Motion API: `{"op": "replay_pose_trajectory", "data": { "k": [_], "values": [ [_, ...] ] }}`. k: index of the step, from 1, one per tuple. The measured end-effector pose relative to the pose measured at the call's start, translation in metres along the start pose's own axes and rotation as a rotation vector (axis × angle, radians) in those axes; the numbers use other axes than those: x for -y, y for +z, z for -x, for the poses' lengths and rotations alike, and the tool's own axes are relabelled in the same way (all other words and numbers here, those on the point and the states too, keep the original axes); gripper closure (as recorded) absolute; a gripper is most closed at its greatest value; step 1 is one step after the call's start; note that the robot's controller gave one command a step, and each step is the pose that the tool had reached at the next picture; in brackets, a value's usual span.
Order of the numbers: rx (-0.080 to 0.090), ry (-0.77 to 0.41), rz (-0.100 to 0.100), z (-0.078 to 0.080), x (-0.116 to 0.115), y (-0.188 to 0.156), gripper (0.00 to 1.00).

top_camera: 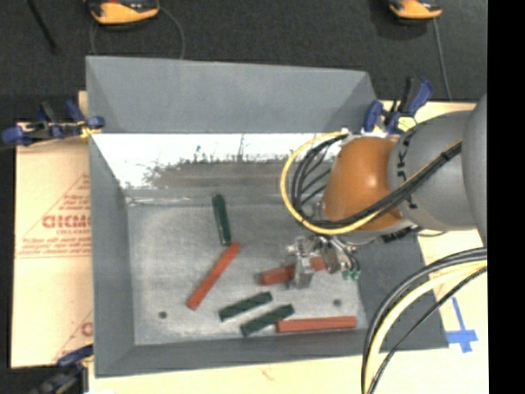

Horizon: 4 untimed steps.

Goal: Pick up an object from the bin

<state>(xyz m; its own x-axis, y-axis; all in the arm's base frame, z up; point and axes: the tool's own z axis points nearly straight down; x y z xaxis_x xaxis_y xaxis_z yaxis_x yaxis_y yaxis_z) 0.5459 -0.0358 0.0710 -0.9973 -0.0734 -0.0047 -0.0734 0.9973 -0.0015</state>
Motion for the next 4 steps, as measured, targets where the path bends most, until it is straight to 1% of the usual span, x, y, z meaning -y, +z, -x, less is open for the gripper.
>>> {"op": "replay_pose_trajectory", "data": {
  "k": [1,2,3,4],
  "values": [
    [0.003,-0.568,0.001,0.059,-0.002,0.0,1.0],
    [0.001,-1.382,0.002,0.049,-0.01,-0.001,1.0],
    [0.006,-1.374,-0.004,0.058,-0.004,-0.18,1.0],
    [-0.005,-1.386,0.012,0.016,-0.039,-0.109,1.0]
  ]
}}
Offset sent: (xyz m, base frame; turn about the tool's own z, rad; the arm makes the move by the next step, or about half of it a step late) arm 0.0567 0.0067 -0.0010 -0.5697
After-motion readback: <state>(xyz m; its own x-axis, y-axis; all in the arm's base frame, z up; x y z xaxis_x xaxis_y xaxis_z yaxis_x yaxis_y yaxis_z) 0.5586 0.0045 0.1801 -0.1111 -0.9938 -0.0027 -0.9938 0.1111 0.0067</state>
